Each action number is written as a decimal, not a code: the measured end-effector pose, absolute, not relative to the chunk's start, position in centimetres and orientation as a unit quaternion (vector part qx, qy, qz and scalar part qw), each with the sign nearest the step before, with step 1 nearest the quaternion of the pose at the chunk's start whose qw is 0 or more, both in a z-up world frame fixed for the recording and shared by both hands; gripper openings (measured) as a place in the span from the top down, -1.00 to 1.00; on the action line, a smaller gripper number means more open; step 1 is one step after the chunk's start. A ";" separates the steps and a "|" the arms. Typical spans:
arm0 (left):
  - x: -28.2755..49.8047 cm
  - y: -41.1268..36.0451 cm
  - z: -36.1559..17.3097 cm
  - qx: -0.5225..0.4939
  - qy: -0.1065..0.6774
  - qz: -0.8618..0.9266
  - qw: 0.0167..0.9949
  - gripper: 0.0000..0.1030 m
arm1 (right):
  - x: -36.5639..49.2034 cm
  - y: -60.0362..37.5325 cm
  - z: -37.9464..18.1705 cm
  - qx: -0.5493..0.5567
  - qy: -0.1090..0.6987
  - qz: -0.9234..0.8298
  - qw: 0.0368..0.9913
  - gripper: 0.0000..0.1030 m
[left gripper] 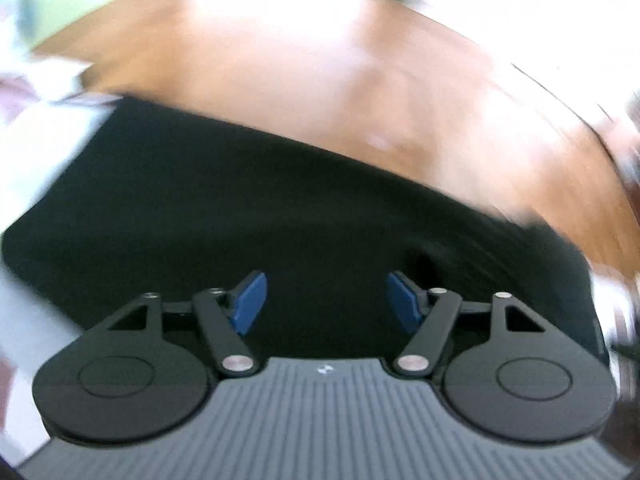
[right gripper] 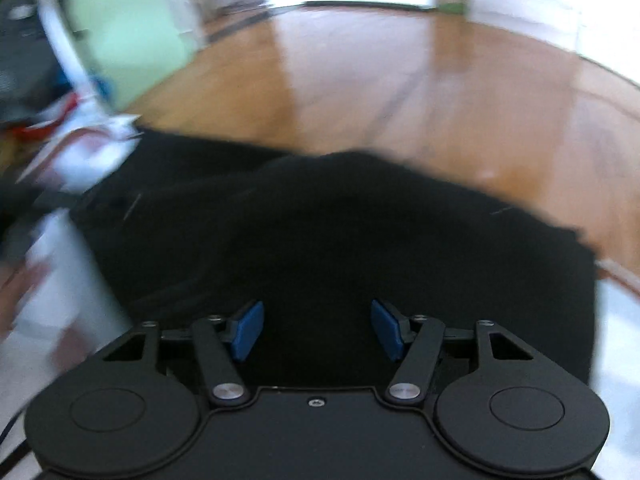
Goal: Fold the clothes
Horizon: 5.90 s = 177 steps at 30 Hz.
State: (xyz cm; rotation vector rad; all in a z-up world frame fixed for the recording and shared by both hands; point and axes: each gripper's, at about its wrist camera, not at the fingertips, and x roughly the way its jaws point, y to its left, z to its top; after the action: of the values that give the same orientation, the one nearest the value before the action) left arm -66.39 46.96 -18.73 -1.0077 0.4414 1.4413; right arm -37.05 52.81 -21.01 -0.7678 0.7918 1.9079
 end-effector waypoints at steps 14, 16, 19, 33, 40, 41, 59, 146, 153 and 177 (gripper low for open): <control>-83.2 41.6 -23.2 -0.567 -0.018 0.705 0.425 -0.30 | -42.3 50.6 -19.9 -0.303 0.243 0.827 0.407 -0.28; -84.2 41.1 -23.8 -0.577 -0.062 0.699 0.418 -0.30 | -42.6 51.0 -20.0 -0.296 0.250 0.825 0.412 -0.28; -85.1 41.1 -24.4 -0.578 -0.088 0.705 0.402 -0.31 | -41.8 51.4 -20.3 -0.288 0.266 0.820 0.417 -0.28; -83.0 45.2 -23.5 -0.553 0.024 0.754 0.352 -1.00 | -36.9 52.5 -21.4 -0.253 0.350 0.785 0.443 -0.28; -84.2 44.0 -23.7 -0.512 0.028 0.790 0.337 0.43 | -35.3 53.9 -21.7 -0.222 0.419 0.771 0.425 -0.28; -84.2 44.1 -23.8 -0.507 0.031 0.789 0.345 0.44 | -35.4 54.3 -21.8 -0.216 0.425 0.770 0.425 -0.28; -80.3 46.9 -21.7 -0.390 0.151 0.790 0.447 0.76 | -33.6 52.9 -22.4 -0.188 0.457 0.750 0.440 -0.28; -50.9 51.7 -21.3 -0.417 0.297 0.354 0.783 -0.59 | -22.0 44.3 -20.1 -0.256 0.519 0.503 0.642 0.38; -55.2 51.3 -18.4 -0.378 0.186 0.408 0.810 -0.58 | -17.4 47.6 -16.8 0.004 0.703 0.545 0.457 0.06; -54.7 54.2 -21.7 -0.431 0.173 0.402 0.790 -0.60 | -16.8 56.7 -20.9 -0.101 0.518 0.651 0.546 -0.39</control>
State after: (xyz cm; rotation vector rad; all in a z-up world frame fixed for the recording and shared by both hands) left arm -54.71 54.16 -21.74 -0.9271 0.3721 0.8647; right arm -16.80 56.68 -20.88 -0.2397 1.2284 1.5439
